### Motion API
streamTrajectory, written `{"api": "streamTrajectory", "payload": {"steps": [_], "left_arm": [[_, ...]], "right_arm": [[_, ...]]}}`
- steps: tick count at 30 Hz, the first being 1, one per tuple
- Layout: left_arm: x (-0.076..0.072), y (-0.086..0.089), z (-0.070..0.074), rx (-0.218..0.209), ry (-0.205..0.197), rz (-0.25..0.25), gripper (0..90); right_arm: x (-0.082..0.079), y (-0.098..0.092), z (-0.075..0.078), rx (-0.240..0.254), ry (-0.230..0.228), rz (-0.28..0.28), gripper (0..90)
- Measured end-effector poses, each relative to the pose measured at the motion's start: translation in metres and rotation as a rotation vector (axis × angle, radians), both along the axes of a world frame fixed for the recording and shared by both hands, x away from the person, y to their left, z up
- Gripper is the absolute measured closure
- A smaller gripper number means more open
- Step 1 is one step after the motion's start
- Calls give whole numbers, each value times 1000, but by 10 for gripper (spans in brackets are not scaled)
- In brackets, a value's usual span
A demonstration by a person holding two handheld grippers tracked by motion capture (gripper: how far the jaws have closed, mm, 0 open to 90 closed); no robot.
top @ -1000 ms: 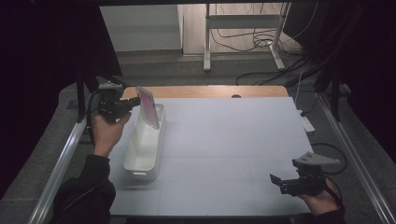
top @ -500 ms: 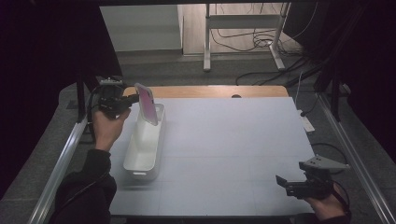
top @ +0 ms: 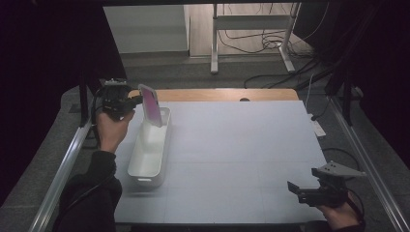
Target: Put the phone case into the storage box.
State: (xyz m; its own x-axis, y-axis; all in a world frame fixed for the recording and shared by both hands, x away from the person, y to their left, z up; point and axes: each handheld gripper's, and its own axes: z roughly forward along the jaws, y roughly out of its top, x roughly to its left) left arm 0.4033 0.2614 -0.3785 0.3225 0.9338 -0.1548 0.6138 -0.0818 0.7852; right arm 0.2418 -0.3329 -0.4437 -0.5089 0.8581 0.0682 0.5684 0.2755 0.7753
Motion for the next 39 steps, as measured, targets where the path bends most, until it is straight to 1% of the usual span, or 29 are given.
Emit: {"api": "streamTrajectory", "payload": {"steps": [11, 13, 18, 28, 31, 33, 36, 39], "left_arm": [[11, -3, -9, 7, 11, 22, 881], [14, -4, -11, 15, 12, 33, 882], [21, -5, -17, 13, 16, 48, 881], [31, -7, -34, 29, 27, 78, 881], [33, -6, -38, 25, 29, 86, 881], [35, -5, -42, 17, 36, 95, 881], [38, -3, -49, 16, 44, 106, 881], [39, -3, -53, 11, 50, 114, 881]], "right_arm": [[0, 0, 0, 4, 4, 3, 0], [1, -1, 0, 4, 4, 5, 0], [1, 0, -1, 4, 9, 7, 0], [2, 0, -1, 4, 16, 12, 0], [2, 0, -1, 3, 17, 13, 0], [2, 0, -1, 4, 19, 13, 0], [2, 0, -1, 5, 20, 14, 0], [2, 0, -1, 5, 21, 14, 0]]}}
